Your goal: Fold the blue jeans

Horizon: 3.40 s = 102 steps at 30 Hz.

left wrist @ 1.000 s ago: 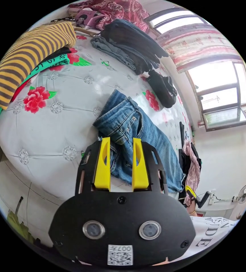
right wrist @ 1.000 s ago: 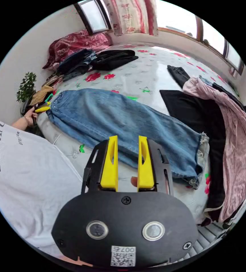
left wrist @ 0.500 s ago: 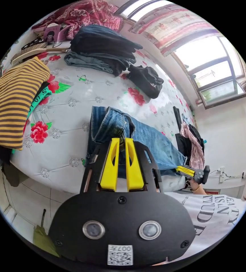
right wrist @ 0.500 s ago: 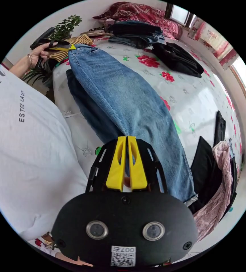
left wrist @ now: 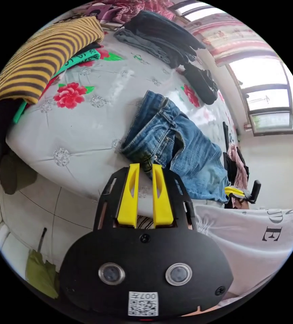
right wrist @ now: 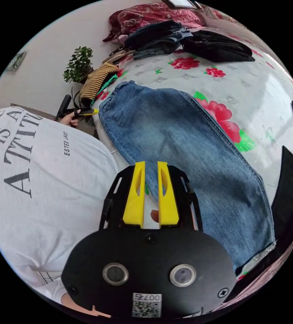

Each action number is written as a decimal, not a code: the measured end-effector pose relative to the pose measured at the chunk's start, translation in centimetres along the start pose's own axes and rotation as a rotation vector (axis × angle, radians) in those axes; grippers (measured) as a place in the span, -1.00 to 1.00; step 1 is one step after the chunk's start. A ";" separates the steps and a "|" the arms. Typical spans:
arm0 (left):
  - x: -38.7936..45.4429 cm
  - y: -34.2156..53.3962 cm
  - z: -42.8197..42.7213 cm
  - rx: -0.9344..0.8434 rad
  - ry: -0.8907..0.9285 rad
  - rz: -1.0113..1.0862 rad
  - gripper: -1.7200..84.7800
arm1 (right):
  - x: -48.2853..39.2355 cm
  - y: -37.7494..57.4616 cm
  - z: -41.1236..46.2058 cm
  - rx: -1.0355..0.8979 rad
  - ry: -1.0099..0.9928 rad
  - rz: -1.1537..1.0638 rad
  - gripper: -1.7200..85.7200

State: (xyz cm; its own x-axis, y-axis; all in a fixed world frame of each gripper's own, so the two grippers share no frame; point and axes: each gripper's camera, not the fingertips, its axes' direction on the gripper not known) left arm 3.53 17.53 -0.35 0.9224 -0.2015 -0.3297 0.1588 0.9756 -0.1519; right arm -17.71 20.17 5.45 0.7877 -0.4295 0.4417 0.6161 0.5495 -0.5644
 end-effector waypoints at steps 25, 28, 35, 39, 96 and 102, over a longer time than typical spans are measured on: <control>7.4 -9.8 8.8 -0.041 -0.145 0.182 -0.87 | 27.3 -20.0 7.7 -0.313 -0.934 0.510 -0.74; 7.1 -10.0 8.7 -0.038 -0.147 0.175 -0.87 | 26.9 -21.2 10.9 -0.461 -0.921 0.527 -0.74; 6.0 -10.2 8.3 -0.024 -0.140 0.166 -0.87 | 28.2 -23.9 10.2 -0.276 -1.039 0.573 -0.82; 5.0 -10.3 7.9 -0.013 -0.134 0.155 -0.87 | 31.1 -22.8 5.6 0.002 -0.965 0.604 -0.90; -12.1 2.3 -13.4 0.575 0.444 -0.082 -0.88 | -5.9 24.2 0.8 0.376 0.138 0.543 -0.97; -3.8 0.4 -15.0 0.551 0.356 0.202 -0.88 | -5.8 24.7 0.5 0.496 0.091 0.362 -0.97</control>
State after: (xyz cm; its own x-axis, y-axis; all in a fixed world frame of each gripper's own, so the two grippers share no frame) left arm -5.18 17.34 -13.18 0.7959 0.0644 -0.6020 0.2386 0.8805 0.4097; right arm -7.07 36.58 -10.71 0.9569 -0.2009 0.2096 0.2535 0.9301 -0.2660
